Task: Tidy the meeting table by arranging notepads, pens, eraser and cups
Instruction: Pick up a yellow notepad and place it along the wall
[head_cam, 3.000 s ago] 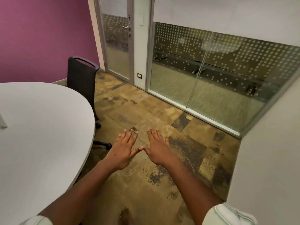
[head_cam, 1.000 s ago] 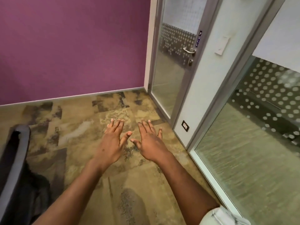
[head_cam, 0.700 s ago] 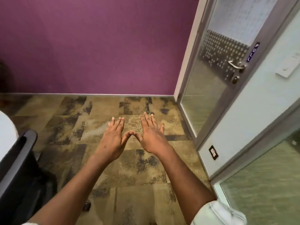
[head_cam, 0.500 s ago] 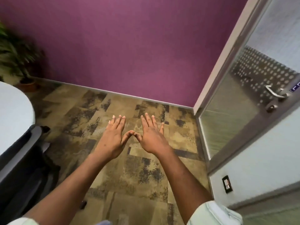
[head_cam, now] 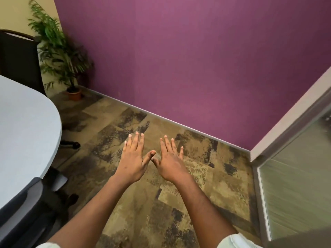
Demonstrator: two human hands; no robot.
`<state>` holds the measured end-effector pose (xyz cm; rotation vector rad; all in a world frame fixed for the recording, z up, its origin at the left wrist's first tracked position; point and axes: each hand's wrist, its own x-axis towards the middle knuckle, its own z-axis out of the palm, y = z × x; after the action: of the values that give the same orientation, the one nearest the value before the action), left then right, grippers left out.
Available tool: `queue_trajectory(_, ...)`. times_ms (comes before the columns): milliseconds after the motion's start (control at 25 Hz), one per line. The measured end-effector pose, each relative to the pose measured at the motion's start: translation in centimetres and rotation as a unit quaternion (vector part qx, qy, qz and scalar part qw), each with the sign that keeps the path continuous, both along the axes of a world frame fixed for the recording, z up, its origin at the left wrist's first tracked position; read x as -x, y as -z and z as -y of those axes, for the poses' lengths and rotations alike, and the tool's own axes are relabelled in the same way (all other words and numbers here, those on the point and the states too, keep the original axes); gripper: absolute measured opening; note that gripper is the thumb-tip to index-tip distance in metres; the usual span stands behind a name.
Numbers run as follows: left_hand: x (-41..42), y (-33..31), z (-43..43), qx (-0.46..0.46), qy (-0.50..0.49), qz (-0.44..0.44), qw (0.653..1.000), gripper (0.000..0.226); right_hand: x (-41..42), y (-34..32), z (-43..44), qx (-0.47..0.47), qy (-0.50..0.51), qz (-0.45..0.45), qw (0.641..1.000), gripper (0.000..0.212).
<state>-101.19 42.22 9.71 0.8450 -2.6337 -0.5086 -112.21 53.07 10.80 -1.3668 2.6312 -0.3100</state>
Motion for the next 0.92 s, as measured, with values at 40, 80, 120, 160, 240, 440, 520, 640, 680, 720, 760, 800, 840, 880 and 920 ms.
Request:
queue_trajectory(40,2.1,-0.3,2.5,-0.017,-0.002,0.0,1.0,0.106,2.2,-0.3,2.7,-0.004,-0.003,0.008,1.0,0.076)
queue_trajectory(80,2.4,-0.3,2.4,-0.011,0.005,0.002,1.0,0.102,2.5,-0.6,2.7,-0.006,-0.003,0.004,1.0,0.076)
queue_trajectory(120,3.8,-0.3,4.4,-0.014,0.003,0.008,1.0,0.097,4.0,-0.7,4.9,-0.002,-0.009,-0.001,1.0,0.075)
queue_trajectory(160,5.6,-0.5,7.0,-0.028,-0.003,0.008,1.0,0.094,5.8,-0.6,7.7,0.003,-0.012,0.003,1.0,0.074)
queue_trajectory(240,7.8,-0.5,10.9,-0.03,-0.026,0.013,0.999,0.091,8.0,-0.7,12.1,-0.004,-0.024,0.012,1.0,0.074)
queue_trajectory(440,10.9,0.7,18.5,-0.014,-0.072,0.03,0.997,0.102,12.5,0.6,20.8,-0.001,-0.08,0.027,0.996,0.073)
queue_trajectory(520,11.9,1.6,22.2,-0.023,-0.117,0.032,0.992,0.097,14.7,1.8,25.7,0.0,-0.114,0.022,0.993,0.074)
queue_trajectory(640,13.3,2.3,26.4,-0.027,-0.169,0.055,0.984,0.09,17.3,2.1,31.7,0.014,-0.161,0.035,0.986,0.077)
queue_trajectory(680,14.0,2.5,27.7,-0.032,-0.196,0.051,0.979,0.09,18.2,2.4,33.6,0.011,-0.177,0.032,0.984,0.079)
queue_trajectory(720,14.7,2.3,29.9,-0.035,-0.226,0.051,0.972,0.09,19.3,2.4,36.9,0.01,-0.209,0.027,0.977,0.08)
queue_trajectory(760,14.5,2.1,30.6,-0.026,-0.223,0.058,0.973,0.09,19.4,2.2,37.5,0.014,-0.211,0.02,0.977,0.081)
queue_trajectory(800,15.0,1.8,32.2,-0.021,-0.241,0.063,0.968,0.089,20.1,1.5,39.9,0.009,-0.236,0.022,0.971,0.081)
queue_trajectory(840,15.6,1.7,33.7,-0.029,-0.272,0.065,0.96,0.088,20.8,1.4,42.3,0.007,-0.268,0.029,0.963,0.082)
queue_trajectory(880,16.1,1.8,34.9,-0.028,-0.296,0.058,0.953,0.087,21.4,1.4,44.0,0.008,-0.288,0.025,0.957,0.082)
queue_trajectory(920,16.7,1.5,36.7,-0.031,-0.321,0.055,0.945,0.086,22.1,1.0,46.8,0.007,-0.315,0.028,0.949,0.082)
